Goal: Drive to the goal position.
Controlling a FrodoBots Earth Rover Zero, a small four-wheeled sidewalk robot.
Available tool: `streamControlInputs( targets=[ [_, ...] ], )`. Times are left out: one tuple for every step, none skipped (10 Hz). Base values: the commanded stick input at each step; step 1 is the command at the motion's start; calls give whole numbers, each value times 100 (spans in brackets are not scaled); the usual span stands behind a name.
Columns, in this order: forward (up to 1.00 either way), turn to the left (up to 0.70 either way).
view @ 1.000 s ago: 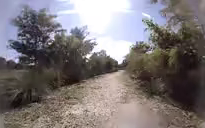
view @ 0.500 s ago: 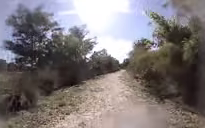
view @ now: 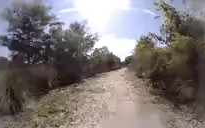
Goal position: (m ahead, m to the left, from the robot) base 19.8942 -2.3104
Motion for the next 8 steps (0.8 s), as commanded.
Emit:
streamControlInputs(
  targets=[
    [70, 0],
    [79, 0],
    [85, 0],
    [85, 0],
    [85, 0],
    [85, 0],
    [85, 0],
    [85, 0]
  ],
)
